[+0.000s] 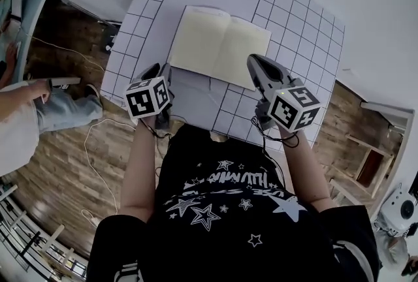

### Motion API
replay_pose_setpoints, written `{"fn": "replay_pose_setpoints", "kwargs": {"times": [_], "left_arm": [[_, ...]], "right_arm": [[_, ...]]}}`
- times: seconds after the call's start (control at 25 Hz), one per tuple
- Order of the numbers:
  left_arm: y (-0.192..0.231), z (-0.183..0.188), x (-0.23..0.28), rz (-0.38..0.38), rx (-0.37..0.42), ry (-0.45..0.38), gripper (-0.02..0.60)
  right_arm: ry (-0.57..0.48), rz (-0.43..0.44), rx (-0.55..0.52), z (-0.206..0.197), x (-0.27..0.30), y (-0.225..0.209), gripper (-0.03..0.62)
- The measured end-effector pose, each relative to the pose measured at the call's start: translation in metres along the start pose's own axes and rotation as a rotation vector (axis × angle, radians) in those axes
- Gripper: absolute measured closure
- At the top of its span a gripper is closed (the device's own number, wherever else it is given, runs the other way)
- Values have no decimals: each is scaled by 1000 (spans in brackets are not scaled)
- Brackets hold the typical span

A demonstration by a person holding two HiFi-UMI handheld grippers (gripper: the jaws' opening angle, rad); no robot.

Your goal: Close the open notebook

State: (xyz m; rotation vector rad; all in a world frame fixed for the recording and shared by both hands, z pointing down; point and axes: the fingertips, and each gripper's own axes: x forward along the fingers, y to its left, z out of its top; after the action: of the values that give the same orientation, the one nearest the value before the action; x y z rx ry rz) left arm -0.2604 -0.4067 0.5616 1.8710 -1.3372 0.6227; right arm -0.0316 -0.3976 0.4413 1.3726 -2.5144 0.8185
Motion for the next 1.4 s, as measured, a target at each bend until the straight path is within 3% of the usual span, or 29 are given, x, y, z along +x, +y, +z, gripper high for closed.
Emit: {"fn": "replay_pose_setpoints", "kwargs": {"times": [0.44,0.68,0.8,1.0,1.08,1.4], "left_arm": [[1,-2,17,-66,-20,107,528],[1,-3,20,-86,-29,141,526],[4,-3,21,-84,-15,155,572],[-5,0,17,-231,-135,148,575],[-10,6,12,-251,-137,133,575],[0,0,6,-115,-71,134,571]], "right_arm": [[-3,-83,42,2,9,-16,579],[-16,-96,61,3,15,-17,579],[-15,-101,65,4,18,-17,579],[-28,-109,79,8,22,-14,579],[-41,-103,76,12,20,-11,579],[-30,-58,58,9,2,-18,579]]}}
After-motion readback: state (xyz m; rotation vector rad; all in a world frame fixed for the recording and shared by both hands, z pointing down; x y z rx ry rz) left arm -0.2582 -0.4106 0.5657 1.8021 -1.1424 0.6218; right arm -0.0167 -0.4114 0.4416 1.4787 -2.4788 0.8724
